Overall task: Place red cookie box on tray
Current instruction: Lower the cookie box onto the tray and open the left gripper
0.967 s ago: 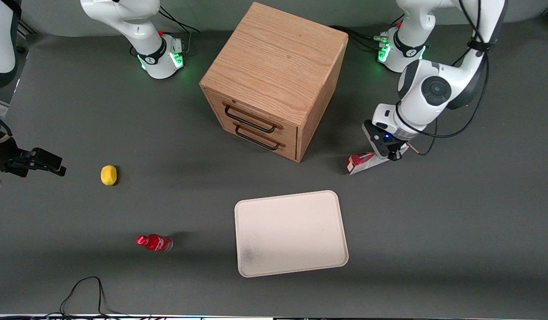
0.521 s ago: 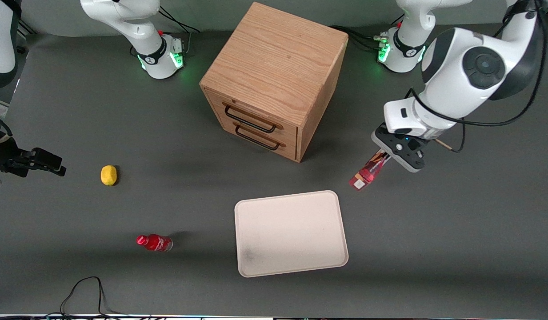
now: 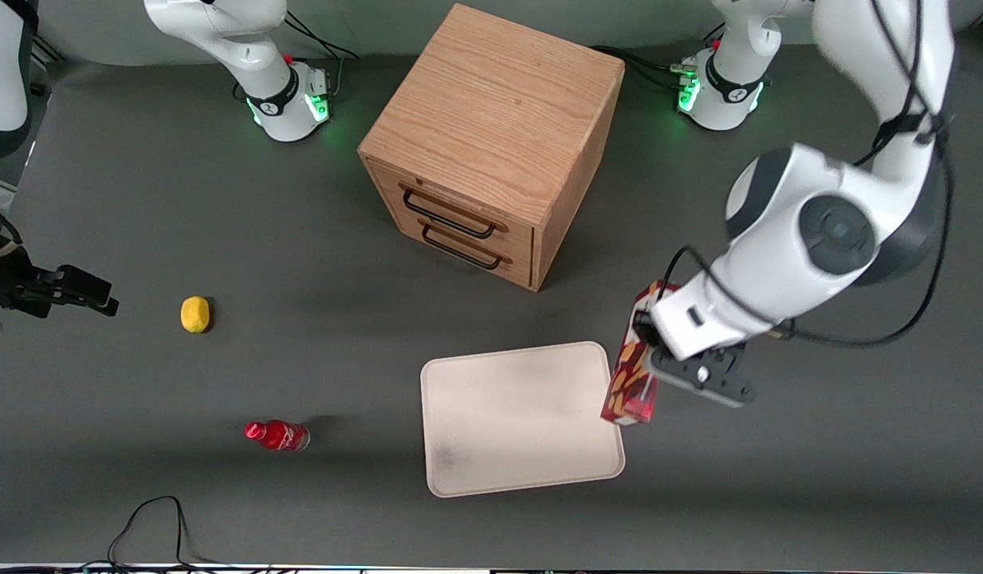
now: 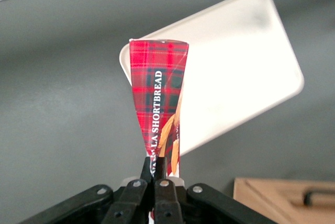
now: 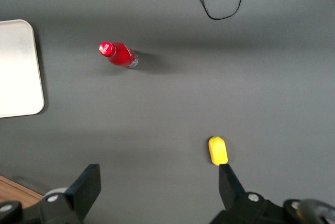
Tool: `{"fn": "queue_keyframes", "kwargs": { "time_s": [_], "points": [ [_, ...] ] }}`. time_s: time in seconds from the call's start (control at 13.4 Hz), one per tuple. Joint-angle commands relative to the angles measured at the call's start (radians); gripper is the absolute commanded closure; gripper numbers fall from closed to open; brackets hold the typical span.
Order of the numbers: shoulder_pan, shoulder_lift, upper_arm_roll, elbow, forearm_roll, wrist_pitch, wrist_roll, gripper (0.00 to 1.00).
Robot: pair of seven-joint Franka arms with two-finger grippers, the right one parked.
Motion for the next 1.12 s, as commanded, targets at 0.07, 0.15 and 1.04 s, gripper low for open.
{"fn": "queue_keyframes", "kwargs": {
  "time_s": [0.07,0.15,1.04],
  "points": [
    [-0.103,0.221,0.104,0.192,0.057,0.054,-0.100,1.00],
    [-0.119,0.252,0.124,0.192,0.057,0.082,-0.106,1.00],
    [-0.162,0.312,0.146,0.198,0.048,-0.039,-0.264,1.00]
  ]
}}
